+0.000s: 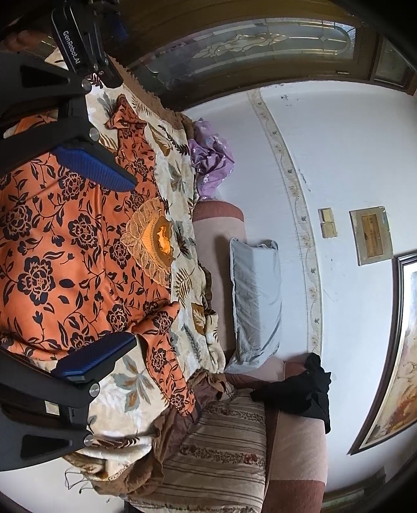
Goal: Fold small clothes
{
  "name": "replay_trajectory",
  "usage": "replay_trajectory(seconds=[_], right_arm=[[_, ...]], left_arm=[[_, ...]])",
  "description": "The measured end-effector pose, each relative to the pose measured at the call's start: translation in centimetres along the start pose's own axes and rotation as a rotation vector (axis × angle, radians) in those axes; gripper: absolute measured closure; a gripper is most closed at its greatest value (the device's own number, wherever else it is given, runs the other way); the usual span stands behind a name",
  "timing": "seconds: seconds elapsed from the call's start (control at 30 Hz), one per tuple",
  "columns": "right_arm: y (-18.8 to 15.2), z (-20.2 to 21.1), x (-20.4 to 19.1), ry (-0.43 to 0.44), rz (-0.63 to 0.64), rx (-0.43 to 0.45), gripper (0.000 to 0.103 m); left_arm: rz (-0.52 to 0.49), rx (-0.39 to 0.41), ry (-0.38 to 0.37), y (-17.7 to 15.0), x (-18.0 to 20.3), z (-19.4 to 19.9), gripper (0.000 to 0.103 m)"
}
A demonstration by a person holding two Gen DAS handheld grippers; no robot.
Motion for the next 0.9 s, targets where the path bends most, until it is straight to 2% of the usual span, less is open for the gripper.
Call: replay_trajectory(seconds=[0.43,0.7,0.83,0.9], right_arm=[[-0.1,-0.7,0.4,-0.001,-0.018,-0.015,0.012],[-0.1,-2.8,1.4,-0.014,-0.028,-0.049,0.012],[0.6,-5.6,4.4,-0.034,-0.082,-0.092,0.012],[1.0,-7.9,7.5,-0.028,-0.159,-0.133,0.012]], left_arm=[[-0.016,-0.008,0.0,-0.1,0.8,-0.3,0.0],[-0.032,-0.033,-0.006,0.8,1.7,-2.3,0.0],[-0.032,-0.103,-0.054,1.9,2.2,-5.4,0.0],[-0.032,-0.143,-0.056,2.4,2.3,-7.9,0.0]])
Point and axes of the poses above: each gripper's, at about its wrist camera, not at the fingertips, and z roughly against the way its jaws point, x to its right, y to its top, the point moved 3 cm from there along -z, roughly the way its jaws point, and after that the axes turned 13 degrees about -x, right-handed, at the moved point
